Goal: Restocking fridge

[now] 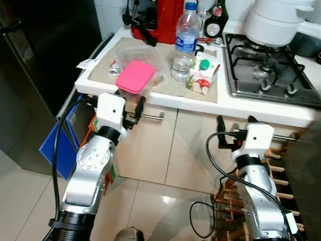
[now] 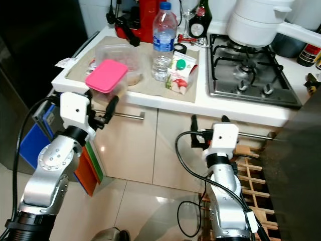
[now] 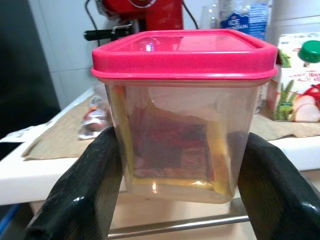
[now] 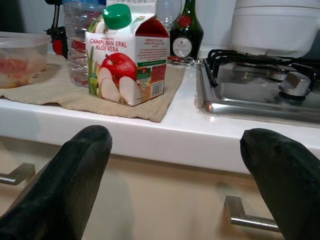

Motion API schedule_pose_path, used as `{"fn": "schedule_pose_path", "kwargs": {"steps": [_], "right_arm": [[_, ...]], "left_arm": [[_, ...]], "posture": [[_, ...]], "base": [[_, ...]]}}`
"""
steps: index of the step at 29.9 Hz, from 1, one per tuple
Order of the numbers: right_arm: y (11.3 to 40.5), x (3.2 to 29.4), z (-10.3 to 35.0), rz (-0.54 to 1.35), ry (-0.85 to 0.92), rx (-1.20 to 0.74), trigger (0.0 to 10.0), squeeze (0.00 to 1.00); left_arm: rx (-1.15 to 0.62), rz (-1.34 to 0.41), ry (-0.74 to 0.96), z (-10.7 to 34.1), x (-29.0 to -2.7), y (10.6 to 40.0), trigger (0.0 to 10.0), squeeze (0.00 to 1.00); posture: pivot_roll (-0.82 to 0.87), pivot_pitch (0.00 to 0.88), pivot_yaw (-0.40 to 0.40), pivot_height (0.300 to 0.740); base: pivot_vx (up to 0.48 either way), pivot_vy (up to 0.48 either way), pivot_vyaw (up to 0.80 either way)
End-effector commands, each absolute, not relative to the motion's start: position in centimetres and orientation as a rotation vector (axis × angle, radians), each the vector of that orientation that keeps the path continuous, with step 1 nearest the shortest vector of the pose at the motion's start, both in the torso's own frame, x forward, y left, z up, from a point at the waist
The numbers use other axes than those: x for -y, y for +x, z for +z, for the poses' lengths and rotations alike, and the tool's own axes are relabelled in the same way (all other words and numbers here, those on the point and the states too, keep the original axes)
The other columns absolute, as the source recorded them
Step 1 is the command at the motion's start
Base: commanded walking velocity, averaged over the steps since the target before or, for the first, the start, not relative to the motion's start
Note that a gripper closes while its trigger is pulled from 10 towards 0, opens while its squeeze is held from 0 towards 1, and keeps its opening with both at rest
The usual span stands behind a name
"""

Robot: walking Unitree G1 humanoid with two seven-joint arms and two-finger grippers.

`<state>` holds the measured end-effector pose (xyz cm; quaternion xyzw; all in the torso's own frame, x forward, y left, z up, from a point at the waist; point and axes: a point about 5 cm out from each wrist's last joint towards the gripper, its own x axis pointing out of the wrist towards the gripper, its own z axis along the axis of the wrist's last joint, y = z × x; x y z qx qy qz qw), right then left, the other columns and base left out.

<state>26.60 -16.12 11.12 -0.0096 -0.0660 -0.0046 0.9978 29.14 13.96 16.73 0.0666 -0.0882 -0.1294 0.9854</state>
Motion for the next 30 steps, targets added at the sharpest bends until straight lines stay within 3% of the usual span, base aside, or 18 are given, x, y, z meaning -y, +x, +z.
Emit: {"fn": "schedule_pose_path", "kwargs": {"steps": [1, 23, 30], "right_arm": [[26.68, 16.52, 10.82, -0.020, -0.030, 0.106, 10.0, 0.00], [26.48, 16.64, 10.35, -0.020, -0.019, 0.098, 10.0, 0.00], [26.52, 16.65, 10.24, -0.019, -0.020, 0.094, 10.0, 0.00]], "left_arm": [[0.197, -0.282, 0.139, 17.12, -13.34, 29.27, 0.0, 0.00], [0.166, -0.283, 0.131, 16.66, -12.73, 29.62, 0.0, 0.00], [0.165, -0.280, 0.129, 16.66, -12.76, 29.75, 0.0, 0.00]], "posture": [[0.04, 0.021, 0.002, 0.740], [0.03, 0.025, 0.006, 0.740], [0.03, 0.025, 0.004, 0.740]], "base": [[0.000, 0.000, 0.00], [0.000, 0.000, 0.00], [-0.261, 0.000, 0.00]]}}
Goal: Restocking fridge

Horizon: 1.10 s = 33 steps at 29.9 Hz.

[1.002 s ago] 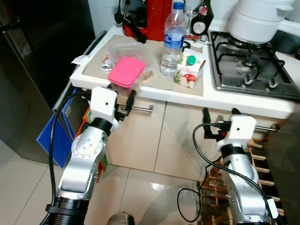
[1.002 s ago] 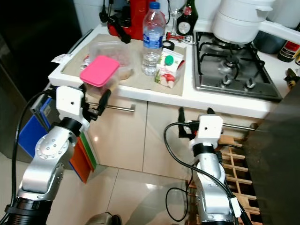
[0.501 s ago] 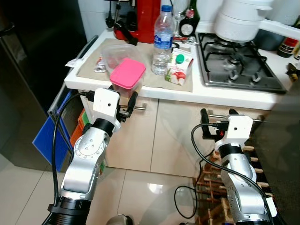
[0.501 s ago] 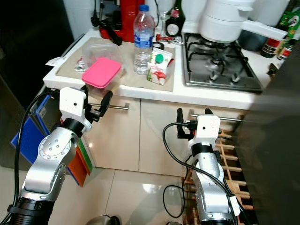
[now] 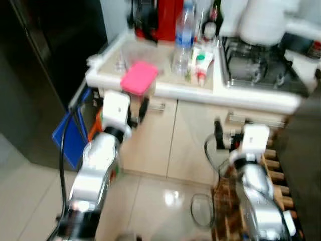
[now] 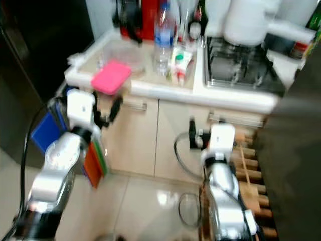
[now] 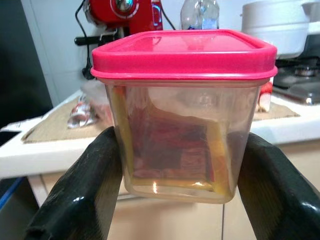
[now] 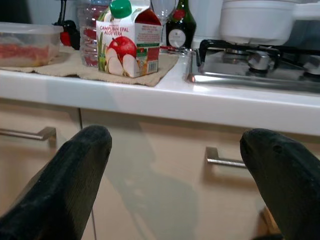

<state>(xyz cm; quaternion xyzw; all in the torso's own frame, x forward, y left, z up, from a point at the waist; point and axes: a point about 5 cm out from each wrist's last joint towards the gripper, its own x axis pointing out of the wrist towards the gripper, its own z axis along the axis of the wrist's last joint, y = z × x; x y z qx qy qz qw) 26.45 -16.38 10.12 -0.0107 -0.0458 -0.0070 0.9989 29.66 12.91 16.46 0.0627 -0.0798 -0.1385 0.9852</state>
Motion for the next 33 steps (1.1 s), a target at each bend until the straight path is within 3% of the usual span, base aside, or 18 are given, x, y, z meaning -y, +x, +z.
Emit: {"fn": "schedule_pose_path", "kwargs": {"steps": [1, 33], "right_arm": [[26.52, 16.65, 10.23, -0.019, -0.020, 0.093, 10.0, 0.00], [27.01, 16.84, 9.81, -0.009, -0.031, 0.086, 10.0, 0.00]], "left_arm": [[0.165, -0.279, 0.129, 16.65, -12.78, 29.79, 0.0, 0.00], [0.167, -0.291, 0.119, 16.47, -12.48, 30.33, 0.0, 0.00]], "posture": [[0.03, 0.025, 0.004, 0.740], [0.03, 0.013, 0.002, 0.740]], "base": [[-0.285, 0.000, 0.00], [-0.290, 0.000, 0.00]]}}
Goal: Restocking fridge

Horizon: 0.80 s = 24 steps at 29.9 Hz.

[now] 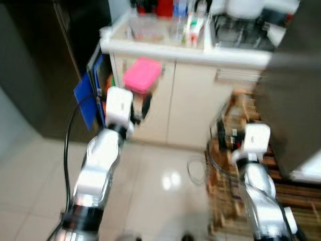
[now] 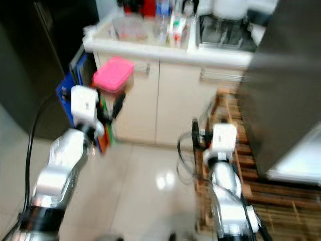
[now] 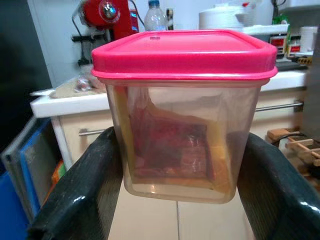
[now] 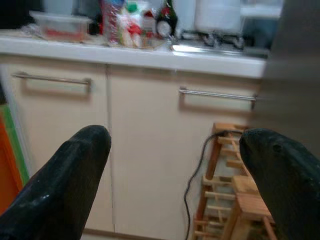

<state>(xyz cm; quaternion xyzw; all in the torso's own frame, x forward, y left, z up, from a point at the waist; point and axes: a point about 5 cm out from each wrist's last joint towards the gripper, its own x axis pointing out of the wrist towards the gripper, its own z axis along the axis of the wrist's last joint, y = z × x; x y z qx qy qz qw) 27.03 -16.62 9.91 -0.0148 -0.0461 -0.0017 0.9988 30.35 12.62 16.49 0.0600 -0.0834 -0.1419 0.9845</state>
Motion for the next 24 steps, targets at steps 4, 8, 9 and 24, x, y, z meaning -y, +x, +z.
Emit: {"fn": "schedule_pose_path", "kwargs": {"steps": [4, 8, 9, 24], "right_arm": [[26.96, 16.86, 9.74, -0.009, -0.031, 0.085, 10.0, 0.00], [26.86, 16.90, 9.67, -0.011, -0.031, 0.084, 10.0, 0.00], [26.84, 16.90, 9.65, -0.011, -0.031, 0.083, 10.0, 0.00], [26.62, 16.70, 9.48, -0.014, -0.027, 0.080, 10.0, 0.00]], "left_arm": [[0.170, -0.286, 0.124, 16.42, -12.53, 30.32, 0.0, 0.00], [0.165, -0.280, 0.140, 16.22, -12.62, 30.43, 0.0, 0.00], [0.165, -0.286, 0.132, 16.22, -12.57, 30.40, 0.0, 0.00], [0.160, -0.284, 0.145, 16.05, -12.56, 30.71, 0.0, 0.00]], "posture": [[0.03, 0.016, 0.002, 0.740], [0.02, 0.017, 0.001, 0.740], [0.02, 0.019, 0.002, 0.740], [0.02, 0.026, 0.009, 0.740]], "base": [[-0.143, 0.000, 0.00], [0.000, 0.000, 0.00], [0.000, 0.000, 0.00], [0.032, -0.333, 0.00]]}}
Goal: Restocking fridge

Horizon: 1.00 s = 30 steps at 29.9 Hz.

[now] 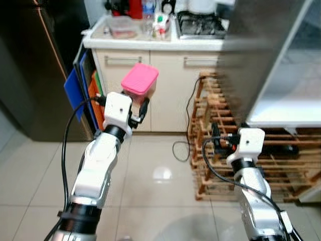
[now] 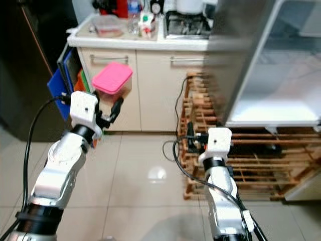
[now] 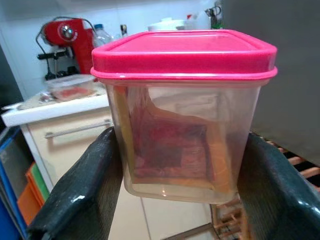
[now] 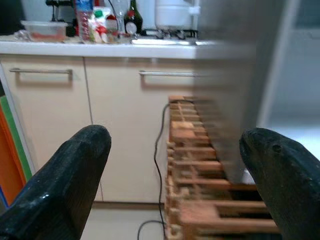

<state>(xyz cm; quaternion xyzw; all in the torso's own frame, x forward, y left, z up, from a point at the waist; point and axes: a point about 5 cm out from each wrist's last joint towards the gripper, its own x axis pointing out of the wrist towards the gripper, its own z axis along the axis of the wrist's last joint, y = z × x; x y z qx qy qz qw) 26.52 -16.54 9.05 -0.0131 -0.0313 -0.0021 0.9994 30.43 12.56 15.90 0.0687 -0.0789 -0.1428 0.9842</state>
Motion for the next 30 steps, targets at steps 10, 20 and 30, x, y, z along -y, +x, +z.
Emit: {"fn": "schedule_pose_path", "kwargs": {"steps": [10, 20, 30], "right_arm": [[26.63, 16.74, 9.37, -0.012, -0.031, 0.075, 10.0, 0.00], [26.76, 16.96, 9.36, -0.007, -0.037, 0.075, 10.0, 0.00], [26.70, 17.10, 9.36, -0.005, -0.044, 0.073, 10.0, 0.00]], "left_arm": [[0.159, -0.287, 0.146, 15.81, -12.26, 30.78, 0.0, 0.00], [0.165, -0.293, 0.146, 15.67, -11.93, 30.98, 0.0, 0.00], [0.165, -0.303, 0.148, 15.52, -11.70, 30.85, 0.0, 0.00]], "posture": [[0.02, 0.018, 0.007, 0.740], [0.01, 0.005, 0.003, 0.740], [0.01, 0.007, 0.000, 0.740]], "base": [[0.096, -0.414, 0.00], [0.072, -0.416, 0.00], [0.000, -0.428, 0.00]]}}
